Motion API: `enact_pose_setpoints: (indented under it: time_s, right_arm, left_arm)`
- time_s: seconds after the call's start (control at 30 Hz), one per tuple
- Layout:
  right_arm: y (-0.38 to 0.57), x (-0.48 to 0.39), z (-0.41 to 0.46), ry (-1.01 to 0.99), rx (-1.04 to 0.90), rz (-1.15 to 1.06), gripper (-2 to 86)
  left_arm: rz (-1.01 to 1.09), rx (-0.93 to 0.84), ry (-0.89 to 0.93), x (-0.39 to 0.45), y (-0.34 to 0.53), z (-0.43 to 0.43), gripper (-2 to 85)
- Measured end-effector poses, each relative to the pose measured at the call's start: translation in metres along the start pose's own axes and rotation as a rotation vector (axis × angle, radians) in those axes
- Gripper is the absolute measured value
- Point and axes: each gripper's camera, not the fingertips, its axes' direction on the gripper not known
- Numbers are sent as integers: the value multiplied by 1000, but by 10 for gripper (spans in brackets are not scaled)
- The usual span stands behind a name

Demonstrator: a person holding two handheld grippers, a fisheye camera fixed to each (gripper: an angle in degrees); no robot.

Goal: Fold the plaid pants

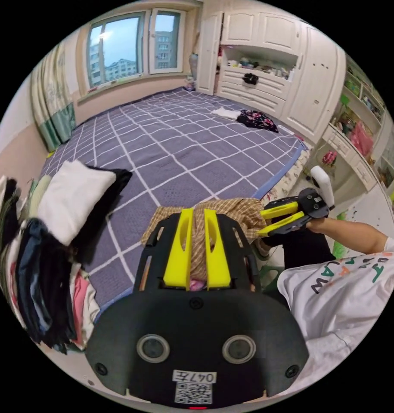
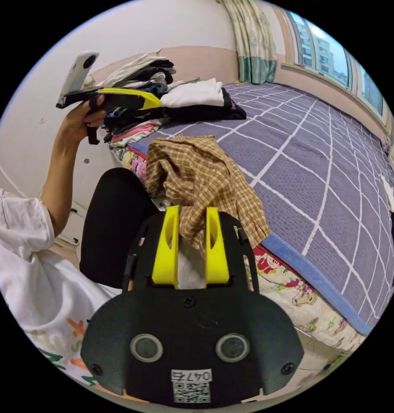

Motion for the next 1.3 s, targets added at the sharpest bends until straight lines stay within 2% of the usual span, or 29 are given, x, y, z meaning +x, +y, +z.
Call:
enact_pose_setpoints:
  time_s: [0.1,0.17,0.23,0.27,0.33,0.4,0.53,0.7,0.9,1.17,1.3]
  right_arm:
    - [7,-2,-22,99,33,-23,47]
    - [14,3,-44,193,82,4,38]
    - [25,16,-74,287,149,71,27]
    - [28,19,-81,300,161,86,24]
    - [40,34,-100,310,190,128,18]
    - [48,43,-109,318,198,153,17]
    - [60,65,-119,302,230,201,19]
    - [57,80,-115,269,224,178,48]
    - [54,93,-95,248,186,129,75]
    - [57,130,-79,237,139,86,75]
    - [51,163,-60,144,116,94,75]
  left_arm:
    - [85,-37,55,23,-33,41,118]
    - [200,-163,146,48,-59,103,188]
    - [234,-331,165,67,-70,155,186]
    - [252,-384,115,78,-72,180,173]
    - [284,-407,70,91,-71,197,128]
    - [267,-357,79,91,-72,183,78]
    - [200,-205,227,70,-63,138,63]
    - [288,-122,159,81,-49,100,60]
    - [328,-49,166,93,-42,80,58]
    - [110,14,135,59,-31,68,56]
    - [2,-21,107,38,-17,72,58]
